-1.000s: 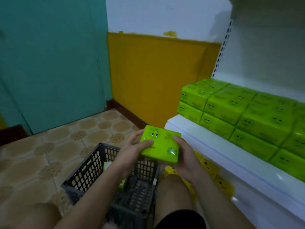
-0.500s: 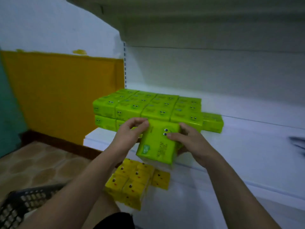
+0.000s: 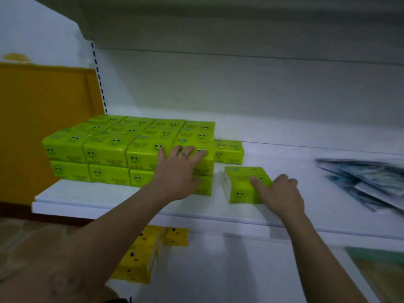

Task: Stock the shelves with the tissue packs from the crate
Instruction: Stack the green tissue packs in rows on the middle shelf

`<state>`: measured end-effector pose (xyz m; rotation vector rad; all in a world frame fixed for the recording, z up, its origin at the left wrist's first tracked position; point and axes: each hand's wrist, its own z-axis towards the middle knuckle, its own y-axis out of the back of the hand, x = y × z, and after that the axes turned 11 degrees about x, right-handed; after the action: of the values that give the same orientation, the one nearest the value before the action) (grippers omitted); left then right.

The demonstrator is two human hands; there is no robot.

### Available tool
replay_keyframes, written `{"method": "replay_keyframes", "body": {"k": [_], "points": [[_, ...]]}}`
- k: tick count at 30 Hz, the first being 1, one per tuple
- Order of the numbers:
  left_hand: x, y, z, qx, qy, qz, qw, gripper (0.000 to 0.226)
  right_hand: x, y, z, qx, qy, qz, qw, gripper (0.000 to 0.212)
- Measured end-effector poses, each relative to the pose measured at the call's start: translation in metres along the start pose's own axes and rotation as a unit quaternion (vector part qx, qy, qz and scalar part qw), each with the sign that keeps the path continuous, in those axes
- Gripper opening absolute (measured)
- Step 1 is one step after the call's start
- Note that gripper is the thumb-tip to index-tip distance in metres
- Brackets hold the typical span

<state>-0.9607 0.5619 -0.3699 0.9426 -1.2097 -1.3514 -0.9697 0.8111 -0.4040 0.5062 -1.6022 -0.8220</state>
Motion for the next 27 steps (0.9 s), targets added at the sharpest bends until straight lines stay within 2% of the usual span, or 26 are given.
{"method": "replay_keyframes", "body": {"k": [2,4,6,16,21,23,25,27], "points": [[0.004,-0.003,0.002,-0.002,-0.009,0.015,1.000,0.070,0.007,-0.003,-0.007,-0.016,0.061,-0.050,0.997,0.087],[0.008,-0.004,0.005,-0.018,-0.020,0.021,0.999,0.066,0.012,-0.008,-0.008,0.035,0.136,-0.089,0.986,0.076],[0.013,-0.004,0.006,-0.025,-0.028,0.027,0.999,0.064,0.018,-0.017,0.001,0.086,0.165,-0.170,0.968,0.064],[0.029,-0.006,0.000,-0.004,-0.072,0.033,0.997,0.079,0.069,-0.051,0.080,0.063,0.147,-0.217,0.963,0.058],[0.034,-0.005,-0.006,-0.003,-0.086,-0.030,0.996,0.077,0.070,-0.040,0.091,0.118,0.150,-0.214,0.958,0.077],[0.038,-0.005,-0.013,-0.060,-0.074,-0.064,0.993,0.067,0.066,-0.032,0.078,0.074,0.128,-0.183,0.972,0.078],[0.046,-0.008,-0.025,-0.133,-0.049,-0.104,0.984,0.058,0.066,-0.026,0.052,-0.064,0.153,-0.087,0.982,0.055],[0.058,-0.012,-0.037,-0.171,-0.030,-0.133,0.976,0.053,0.078,-0.027,0.014,-0.159,0.230,0.021,0.960,0.028]]}}
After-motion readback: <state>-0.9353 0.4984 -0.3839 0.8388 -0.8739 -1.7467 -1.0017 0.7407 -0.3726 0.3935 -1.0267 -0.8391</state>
